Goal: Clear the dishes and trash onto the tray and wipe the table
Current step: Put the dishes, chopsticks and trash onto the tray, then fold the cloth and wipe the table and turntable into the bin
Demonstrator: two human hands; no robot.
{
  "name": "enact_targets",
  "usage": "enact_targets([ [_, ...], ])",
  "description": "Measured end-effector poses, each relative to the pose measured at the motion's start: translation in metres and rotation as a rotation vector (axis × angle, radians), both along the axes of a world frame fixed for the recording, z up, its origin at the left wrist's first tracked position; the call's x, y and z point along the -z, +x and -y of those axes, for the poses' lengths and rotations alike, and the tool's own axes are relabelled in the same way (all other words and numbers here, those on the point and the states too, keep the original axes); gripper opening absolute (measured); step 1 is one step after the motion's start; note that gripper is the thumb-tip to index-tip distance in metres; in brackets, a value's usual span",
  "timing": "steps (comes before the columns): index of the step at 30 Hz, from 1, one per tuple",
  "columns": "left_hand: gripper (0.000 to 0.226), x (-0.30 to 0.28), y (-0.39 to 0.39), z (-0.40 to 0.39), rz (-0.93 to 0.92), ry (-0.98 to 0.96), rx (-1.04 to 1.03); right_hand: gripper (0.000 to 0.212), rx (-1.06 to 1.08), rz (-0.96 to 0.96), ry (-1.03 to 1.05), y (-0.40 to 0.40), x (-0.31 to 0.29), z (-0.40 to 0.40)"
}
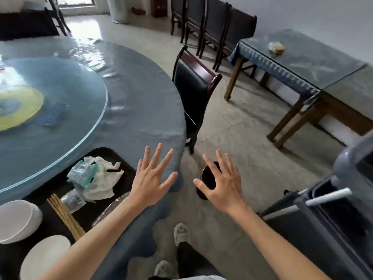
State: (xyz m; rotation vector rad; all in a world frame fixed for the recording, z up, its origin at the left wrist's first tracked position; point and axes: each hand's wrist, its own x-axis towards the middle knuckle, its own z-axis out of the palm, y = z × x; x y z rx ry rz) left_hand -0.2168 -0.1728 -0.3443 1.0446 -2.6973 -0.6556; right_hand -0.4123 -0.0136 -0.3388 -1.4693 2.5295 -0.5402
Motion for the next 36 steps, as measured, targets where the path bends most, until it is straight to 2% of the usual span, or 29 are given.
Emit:
enact_targets([
  [7, 0.073, 0.001, -0.072, -0.078, -0.044, 0.03, 0.306, 0.085, 0.311, 0.044, 0.017, -0.017, -0.013, -0.135],
  [16, 0.075, -0.009, -0.188, -0.216, -0.026, 0.008, 0.67, 0.087, 0.715, 0.035, -0.119, -0.056, -0.015, -0.319],
  [22, 0.075, -0.006, -0.278, -0.333, 0.004, 0.02, 0.828, 0.083, 0.883, 0.046, -0.135, -0.095, -0.012, -0.456],
  [28, 0.072, -0.002, -0.362, -0.455, -0.042, 0.02, 0.982, 0.082, 1.066, 0.027, -0.156, -0.133, -0.012, -0.597],
  [36, 0.074, -0.006, -0.443, -0.598, -0.102, -0.023, 1.25, 0.075, 1.29, 0.024, -0.162, -0.181, 0.006, -0.735],
])
